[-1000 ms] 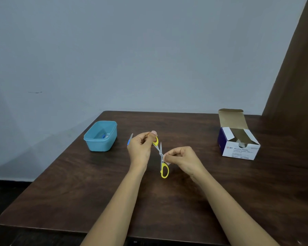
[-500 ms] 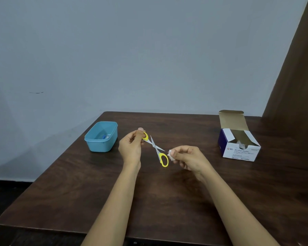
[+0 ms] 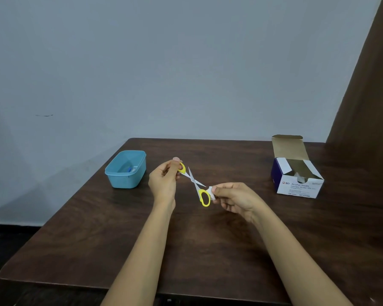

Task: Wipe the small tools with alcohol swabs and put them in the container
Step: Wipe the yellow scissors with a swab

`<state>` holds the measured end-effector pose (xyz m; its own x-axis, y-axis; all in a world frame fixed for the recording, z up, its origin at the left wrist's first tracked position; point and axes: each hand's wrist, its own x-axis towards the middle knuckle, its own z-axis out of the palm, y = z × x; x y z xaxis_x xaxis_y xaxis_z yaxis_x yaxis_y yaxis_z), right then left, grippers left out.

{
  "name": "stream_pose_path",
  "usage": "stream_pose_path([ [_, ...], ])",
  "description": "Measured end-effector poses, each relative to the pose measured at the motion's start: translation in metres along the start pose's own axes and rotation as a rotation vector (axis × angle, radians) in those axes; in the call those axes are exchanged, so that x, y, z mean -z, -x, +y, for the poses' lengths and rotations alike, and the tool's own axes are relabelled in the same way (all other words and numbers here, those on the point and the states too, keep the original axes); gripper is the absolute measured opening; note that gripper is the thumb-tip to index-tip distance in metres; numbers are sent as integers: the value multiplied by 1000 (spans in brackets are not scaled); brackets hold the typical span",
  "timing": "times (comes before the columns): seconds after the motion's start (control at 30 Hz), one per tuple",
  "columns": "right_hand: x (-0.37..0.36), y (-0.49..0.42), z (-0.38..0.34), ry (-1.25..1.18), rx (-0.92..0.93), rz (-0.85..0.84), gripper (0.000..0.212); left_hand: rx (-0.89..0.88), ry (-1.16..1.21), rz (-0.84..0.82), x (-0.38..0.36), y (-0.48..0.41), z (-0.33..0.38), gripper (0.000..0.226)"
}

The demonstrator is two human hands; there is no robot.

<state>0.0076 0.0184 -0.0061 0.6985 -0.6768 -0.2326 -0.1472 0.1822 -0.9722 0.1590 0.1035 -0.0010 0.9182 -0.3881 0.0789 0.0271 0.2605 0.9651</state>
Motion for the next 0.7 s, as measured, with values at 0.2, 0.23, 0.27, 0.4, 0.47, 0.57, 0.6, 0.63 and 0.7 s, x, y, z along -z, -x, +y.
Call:
stream_pose_path([
  [0.2,1,0,-1,-10,-6,-23,10,0,-2,-7,-1,-1,0,15],
  [0.23,1,1,-2,-17,-8,-25,10,-1,-4,-8,0,-1,0,15],
  [0.27,2,0,-1,-22,-11,-28,11,-3,-5,-9,0,-1,0,14],
  [0.4,2,0,-1,-18,-14,-37,14,-15,-7,-12,0,-1,-1,12],
  [0.47,2,1,-1,30,3,-38,12,-23,-9,-15,-1,-1,-2,8],
  [0.57,0,1,1,93,63,-30,8,-39,-9,-30,-2,-2,-5,12],
  [0.6,0,1,1,118,93,-24,7,-45,-10,-36,-2,-3,-6,15],
  [0.63,-1,2,1,143,126,-18,6,-51,-15,-39,-2,-3,-7,16],
  [0.7,-3,2,1,184,182,6,7,-63,-22,-44,-3,-2,-8,15],
])
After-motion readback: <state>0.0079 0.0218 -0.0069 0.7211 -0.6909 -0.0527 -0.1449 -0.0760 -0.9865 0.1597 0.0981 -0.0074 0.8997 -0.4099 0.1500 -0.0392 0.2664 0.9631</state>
